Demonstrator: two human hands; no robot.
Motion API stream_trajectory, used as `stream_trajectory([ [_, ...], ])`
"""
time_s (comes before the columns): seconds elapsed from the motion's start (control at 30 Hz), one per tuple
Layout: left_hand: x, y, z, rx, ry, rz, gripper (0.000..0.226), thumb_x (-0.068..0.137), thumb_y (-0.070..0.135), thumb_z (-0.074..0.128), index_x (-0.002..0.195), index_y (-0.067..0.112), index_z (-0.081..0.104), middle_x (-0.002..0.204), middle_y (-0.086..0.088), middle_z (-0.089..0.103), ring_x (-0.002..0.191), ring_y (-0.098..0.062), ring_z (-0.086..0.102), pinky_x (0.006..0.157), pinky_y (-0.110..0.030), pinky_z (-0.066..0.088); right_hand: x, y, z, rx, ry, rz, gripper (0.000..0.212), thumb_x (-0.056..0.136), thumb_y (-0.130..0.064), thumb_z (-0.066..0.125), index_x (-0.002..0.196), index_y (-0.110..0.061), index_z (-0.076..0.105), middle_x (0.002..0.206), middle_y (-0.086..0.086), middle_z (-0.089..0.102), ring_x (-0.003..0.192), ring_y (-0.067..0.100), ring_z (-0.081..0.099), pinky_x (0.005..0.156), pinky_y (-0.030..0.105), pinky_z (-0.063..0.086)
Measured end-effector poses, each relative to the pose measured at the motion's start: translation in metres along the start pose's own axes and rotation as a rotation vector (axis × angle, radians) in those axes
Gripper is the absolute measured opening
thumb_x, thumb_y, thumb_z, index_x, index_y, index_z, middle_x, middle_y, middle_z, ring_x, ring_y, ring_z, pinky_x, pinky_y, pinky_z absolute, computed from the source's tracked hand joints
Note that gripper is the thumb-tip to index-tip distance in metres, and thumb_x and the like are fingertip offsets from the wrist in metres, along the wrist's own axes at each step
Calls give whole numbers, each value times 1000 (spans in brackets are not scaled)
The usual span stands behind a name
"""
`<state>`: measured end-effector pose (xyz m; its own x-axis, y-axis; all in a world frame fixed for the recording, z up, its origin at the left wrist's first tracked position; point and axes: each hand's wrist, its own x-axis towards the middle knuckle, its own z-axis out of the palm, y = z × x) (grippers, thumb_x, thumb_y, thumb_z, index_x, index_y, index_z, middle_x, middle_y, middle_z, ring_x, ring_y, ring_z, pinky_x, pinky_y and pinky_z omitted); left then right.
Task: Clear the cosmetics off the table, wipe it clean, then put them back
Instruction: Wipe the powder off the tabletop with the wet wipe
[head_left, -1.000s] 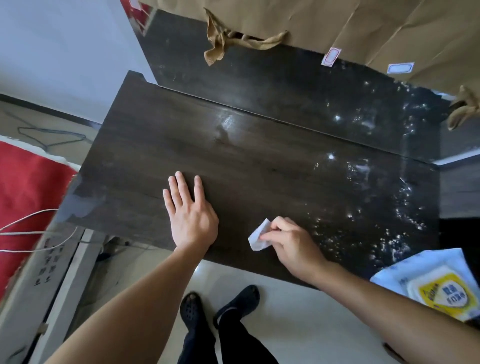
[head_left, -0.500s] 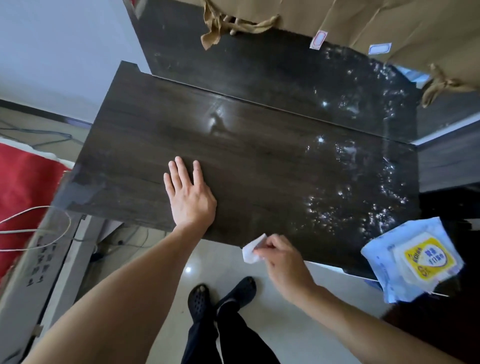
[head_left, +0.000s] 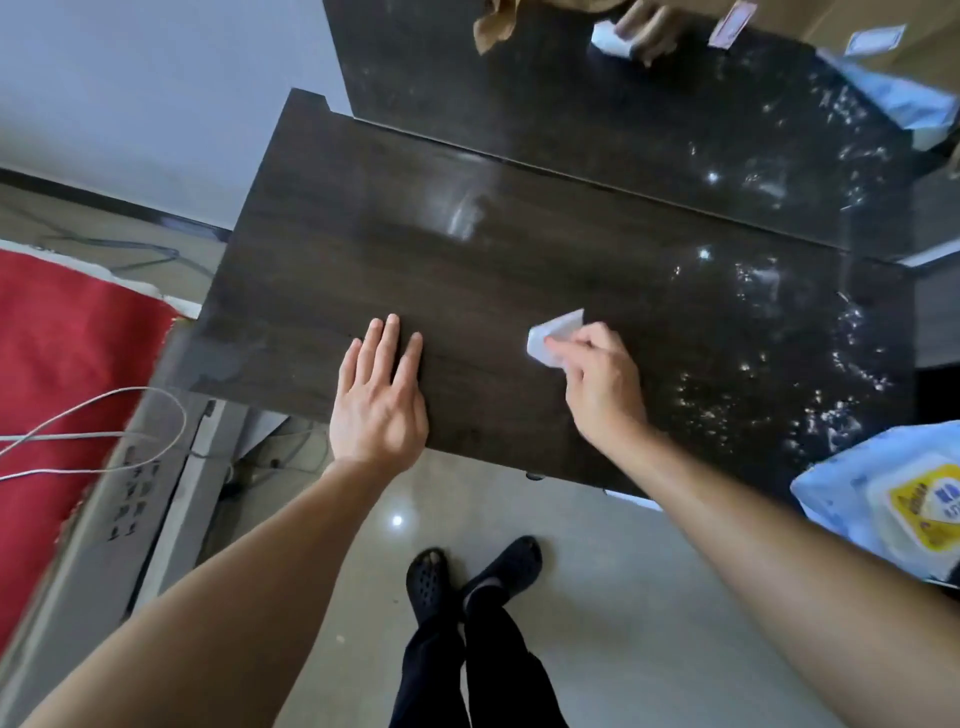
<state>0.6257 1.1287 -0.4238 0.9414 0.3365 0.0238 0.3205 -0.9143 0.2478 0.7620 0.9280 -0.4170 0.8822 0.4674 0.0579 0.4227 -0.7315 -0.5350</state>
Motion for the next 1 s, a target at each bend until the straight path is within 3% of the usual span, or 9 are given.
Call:
stream_trajectory([
  [0.2, 0, 0, -4, -17, -32, -2, 57, 85, 21, 33, 138, 5, 46, 149, -21, 35, 140, -36, 27, 115, -48, 20, -129, -18, -18, 123, -319, -36, 37, 81, 8, 54, 100, -17, 73, 86, -3, 56, 82, 14, 53, 74, 16, 41],
  [0.37, 0, 3, -6, -27, -65, -28, 56, 85, 21, 31, 137, 5, 47, 149, -22, 35, 140, -36, 27, 116, -48, 19, -86, -40, -55, 627, -402, 616, 24, 87, -3, 59, 99, -18, 72, 90, -3, 70, 80, 7, 64, 69, 17, 47],
  [0.47, 2, 11, -8, -30, -77, -61, 55, 84, 15, 38, 137, 2, 46, 149, -24, 33, 141, -38, 26, 116, -50, 19, -28, -32, -69, 787, -418, 798, 30, 85, 2, 55, 108, -12, 68, 88, 6, 70, 70, 12, 65, 56, 21, 51],
  [0.57, 4, 15, -11, -33, -102, -87, 56, 83, 7, 49, 139, 2, 43, 151, -23, 28, 143, -38, 21, 117, -49, 15, 7, -7, -75, 298, -177, 700, 28, 81, -9, 63, 108, -17, 69, 103, 4, 70, 87, 18, 65, 77, 32, 56],
  [0.63, 5, 16, -12, -23, -125, -94, 58, 86, 8, 47, 143, 4, 37, 155, -21, 22, 145, -35, 14, 119, -45, 10, 12, -1, -86, 3, -25, 599, 26, 84, -13, 58, 105, -23, 70, 108, -1, 68, 98, 19, 62, 85, 30, 50],
  [0.7, 7, 18, -12, -10, -127, -107, 60, 87, 9, 44, 146, 6, 31, 157, -19, 16, 146, -33, 8, 119, -43, 6, 15, 3, -89, -19, -19, 492, 25, 85, -20, 58, 108, -25, 67, 110, -1, 65, 100, 18, 61, 84, 29, 47],
  [0.8, 9, 25, -10, -14, -115, -145, 60, 87, 8, 42, 146, 6, 30, 157, -20, 13, 146, -35, 5, 119, -44, 5, 18, -4, -77, 4, -266, 425, 46, 80, -37, 65, 124, -28, 57, 117, -3, 55, 104, 17, 56, 89, 34, 47],
  [0.87, 10, 28, -8, -12, -119, -172, 60, 88, 8, 40, 147, 7, 28, 157, -20, 11, 146, -34, 3, 119, -43, 3, 15, -9, -64, -70, -406, 340, 38, 80, -30, 63, 118, -30, 58, 113, -3, 58, 100, 19, 57, 80, 33, 48],
  [1.0, 15, 36, -7, -15, -131, -236, 62, 89, 6, 38, 148, 10, 24, 158, -18, 6, 146, -33, -1, 119, -43, 1, 8, -2, -56, -113, -249, 72, 25, 81, -3, 49, 91, -15, 68, 98, 6, 58, 84, 31, 57, 66, 34, 46],
])
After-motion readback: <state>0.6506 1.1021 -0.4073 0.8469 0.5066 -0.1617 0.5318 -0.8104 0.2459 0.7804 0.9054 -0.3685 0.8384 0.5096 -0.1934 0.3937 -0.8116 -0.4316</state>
